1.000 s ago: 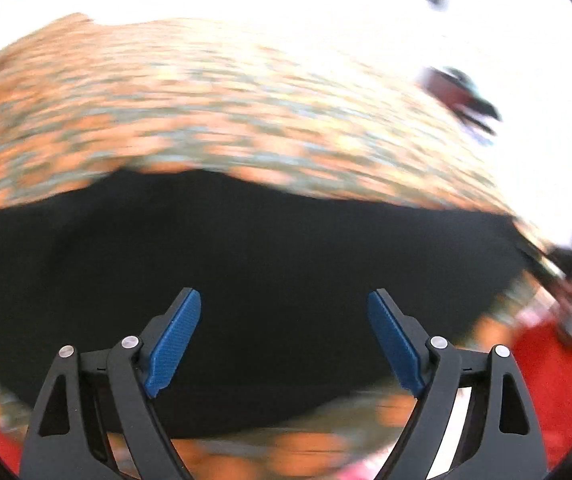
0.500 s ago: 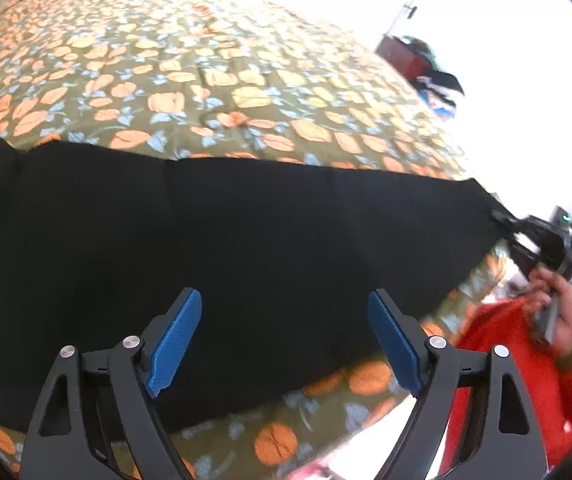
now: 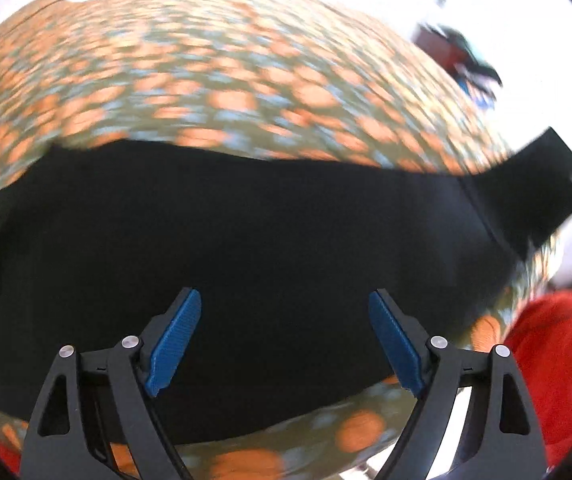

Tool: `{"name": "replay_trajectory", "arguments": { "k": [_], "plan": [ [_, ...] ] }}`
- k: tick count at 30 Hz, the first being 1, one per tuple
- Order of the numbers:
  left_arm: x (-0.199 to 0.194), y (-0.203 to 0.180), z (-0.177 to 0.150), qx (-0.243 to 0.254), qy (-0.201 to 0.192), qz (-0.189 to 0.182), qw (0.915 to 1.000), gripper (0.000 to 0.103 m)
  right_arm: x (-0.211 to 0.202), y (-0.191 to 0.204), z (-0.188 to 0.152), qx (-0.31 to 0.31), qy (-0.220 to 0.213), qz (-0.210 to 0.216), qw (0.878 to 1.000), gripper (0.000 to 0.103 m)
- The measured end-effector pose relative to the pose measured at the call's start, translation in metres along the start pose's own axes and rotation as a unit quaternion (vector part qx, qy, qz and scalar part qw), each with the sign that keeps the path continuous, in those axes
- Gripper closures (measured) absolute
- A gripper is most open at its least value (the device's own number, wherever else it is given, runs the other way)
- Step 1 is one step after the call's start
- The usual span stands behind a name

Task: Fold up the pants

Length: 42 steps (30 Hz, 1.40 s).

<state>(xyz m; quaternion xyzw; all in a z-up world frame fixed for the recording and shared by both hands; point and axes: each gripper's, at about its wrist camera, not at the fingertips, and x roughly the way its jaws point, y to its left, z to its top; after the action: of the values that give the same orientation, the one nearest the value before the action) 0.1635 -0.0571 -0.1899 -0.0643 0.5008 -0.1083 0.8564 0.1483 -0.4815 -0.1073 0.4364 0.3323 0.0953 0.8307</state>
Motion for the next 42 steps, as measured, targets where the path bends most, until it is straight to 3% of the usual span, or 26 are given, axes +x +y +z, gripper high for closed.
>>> {"name": "replay_trajectory", "arguments": {
  "k": [4,8,11,15,17,18,19,20,22,25,27,29,31,36,38,42],
  "plan": [
    [-0.022,0.075,-0.013,-0.118,-0.026,-0.013,0.9926,0.016,0.042,0.061,-0.033,0.005,0.041,0.056,0.998,0.091],
    [-0.032,0.117,-0.028,-0.186,-0.053,-0.028,0.9807,0.016,0.106,0.132,-0.091,-0.062,0.101,0.061,0.991,0.091],
    [-0.037,0.139,-0.036,-0.216,-0.07,-0.025,0.9735,0.016,0.159,0.175,-0.152,-0.11,0.156,0.058,0.98,0.091],
    [-0.048,0.172,-0.047,-0.266,-0.101,-0.027,0.9584,0.016,0.218,0.221,-0.239,-0.195,0.216,0.07,0.954,0.092],
    [-0.056,0.183,-0.055,-0.276,-0.109,-0.017,0.9547,0.016,0.242,0.232,-0.273,-0.227,0.251,0.072,0.938,0.084],
    [-0.057,0.187,-0.056,-0.283,-0.111,-0.016,0.9527,0.016,0.257,0.234,-0.289,-0.252,0.28,0.065,0.924,0.072],
    [-0.059,0.19,-0.057,-0.29,-0.114,-0.017,0.95,0.016,0.267,0.236,-0.31,-0.283,0.316,0.056,0.904,0.054],
    [-0.061,0.192,-0.059,-0.297,-0.117,-0.021,0.9473,0.016,0.268,0.233,-0.315,-0.297,0.328,0.055,0.895,0.04],
    [-0.064,0.191,-0.06,-0.302,-0.121,-0.028,0.945,0.016,0.251,0.23,-0.323,-0.345,0.332,0.056,0.876,0.025],
    [-0.067,0.182,-0.063,-0.295,-0.117,-0.06,0.9462,0.016,0.204,0.224,-0.309,-0.429,0.313,0.051,0.846,0.019],
    [-0.066,0.162,-0.058,-0.261,-0.115,-0.086,0.9545,0.017,0.18,0.214,-0.29,-0.459,0.296,0.038,0.837,0.017],
    [-0.061,0.137,-0.049,-0.208,-0.11,-0.096,0.9673,0.029,0.162,0.202,-0.268,-0.458,0.283,0.028,0.842,0.014],
    [-0.053,0.11,-0.038,-0.15,-0.098,-0.093,0.9794,0.04,0.141,0.182,-0.245,-0.434,0.267,0.017,0.86,0.012],
    [-0.029,0.077,-0.031,-0.084,-0.06,-0.081,0.9913,0.058,0.125,0.159,-0.221,-0.374,0.241,-0.006,0.896,0.01],
    [-0.023,0.071,-0.032,-0.08,-0.047,-0.062,0.9938,0.059,0.125,0.165,-0.218,-0.367,0.235,-0.001,0.9,0.01],
    [-0.026,0.077,-0.033,-0.091,-0.053,-0.041,0.9935,0.056,0.121,0.169,-0.219,-0.378,0.235,0.013,0.895,0.01]
  ]
}}
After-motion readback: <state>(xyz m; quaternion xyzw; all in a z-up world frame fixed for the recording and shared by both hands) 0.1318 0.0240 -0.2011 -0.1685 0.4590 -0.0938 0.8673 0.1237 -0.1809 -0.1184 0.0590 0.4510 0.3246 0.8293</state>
